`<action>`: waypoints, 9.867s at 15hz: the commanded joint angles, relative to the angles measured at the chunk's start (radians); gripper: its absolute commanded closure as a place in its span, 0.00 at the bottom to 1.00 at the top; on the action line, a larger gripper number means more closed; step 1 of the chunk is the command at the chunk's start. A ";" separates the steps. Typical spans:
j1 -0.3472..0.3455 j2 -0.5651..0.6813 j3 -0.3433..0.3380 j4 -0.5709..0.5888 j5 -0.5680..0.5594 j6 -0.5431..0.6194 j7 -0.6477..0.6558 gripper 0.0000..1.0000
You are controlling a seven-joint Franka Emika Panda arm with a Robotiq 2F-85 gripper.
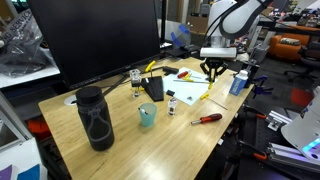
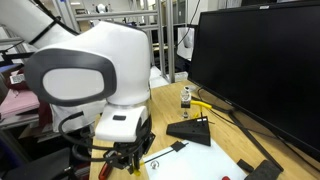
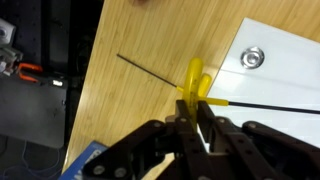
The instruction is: Remove one yellow object from the table and put it on the black rack
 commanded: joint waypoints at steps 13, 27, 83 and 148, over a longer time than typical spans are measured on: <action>0.005 0.027 0.172 0.215 -0.836 -0.285 0.183 0.96; 0.037 0.086 0.178 0.230 -0.880 -0.252 0.184 0.85; 0.305 0.580 0.383 0.603 -1.723 -0.872 -0.324 0.96; 0.268 0.518 0.372 0.683 -1.379 -0.875 -0.314 0.00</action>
